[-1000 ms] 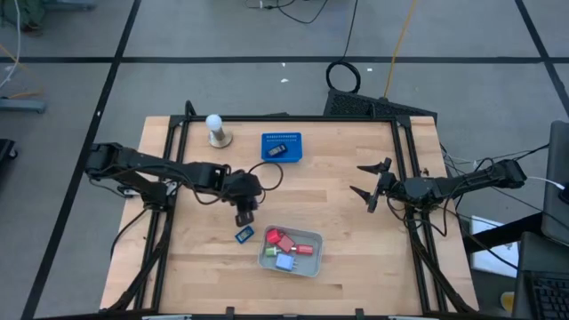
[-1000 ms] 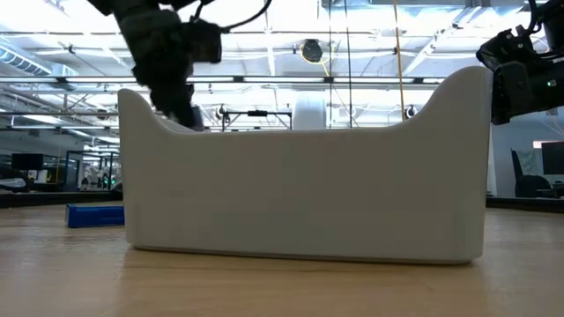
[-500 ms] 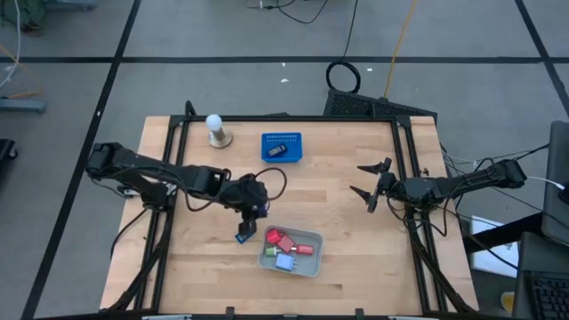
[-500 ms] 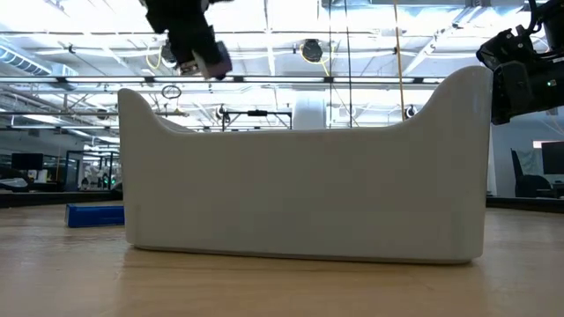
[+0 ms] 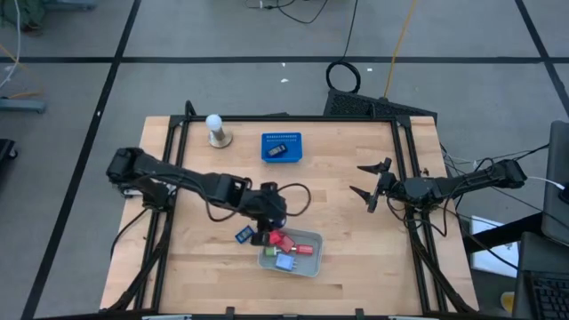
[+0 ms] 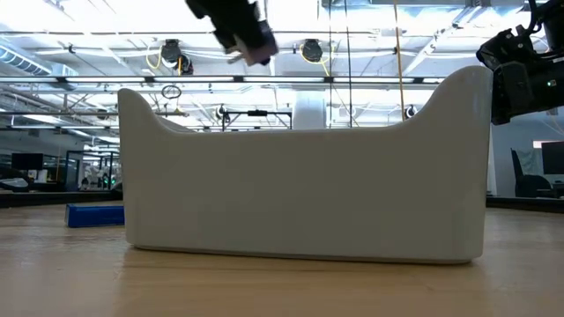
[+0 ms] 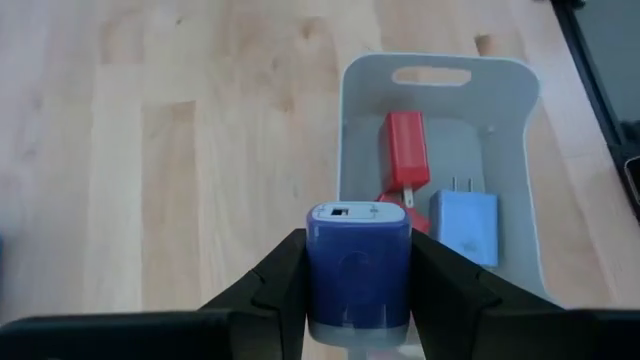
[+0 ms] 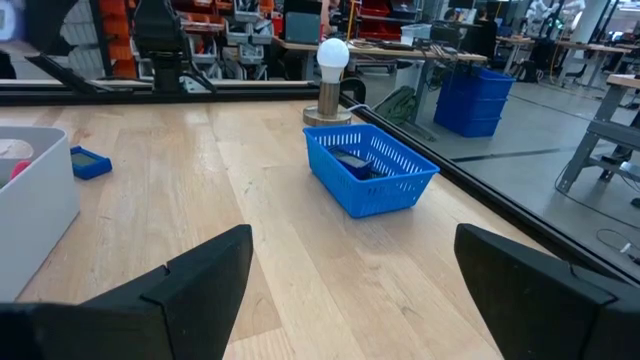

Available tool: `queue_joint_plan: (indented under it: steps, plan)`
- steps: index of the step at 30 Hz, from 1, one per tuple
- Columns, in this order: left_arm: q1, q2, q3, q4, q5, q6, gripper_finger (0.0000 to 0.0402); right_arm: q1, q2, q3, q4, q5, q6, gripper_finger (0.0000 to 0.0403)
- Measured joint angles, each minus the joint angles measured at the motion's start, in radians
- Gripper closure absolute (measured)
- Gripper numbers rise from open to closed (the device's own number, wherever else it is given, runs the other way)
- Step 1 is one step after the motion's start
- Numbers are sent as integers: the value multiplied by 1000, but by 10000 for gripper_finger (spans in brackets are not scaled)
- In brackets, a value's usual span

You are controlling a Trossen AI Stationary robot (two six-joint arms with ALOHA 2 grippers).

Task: Pick & Place Office items
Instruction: Put the violet charger adapter into the gray bin

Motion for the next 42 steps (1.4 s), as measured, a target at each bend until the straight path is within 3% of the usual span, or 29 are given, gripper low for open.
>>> queue_joint_plan:
  steps: [7, 18, 42]
  plan:
    - [14, 104, 106, -59, 66, 54, 268, 0, 0, 0, 0, 0, 0, 64]
    - [23, 186, 112, -13, 147, 13, 268, 0, 0, 0, 1, 0, 0, 64]
    - [-42, 276, 109, 91, 143, -60, 268, 0, 2, 0, -2, 0, 0, 64]
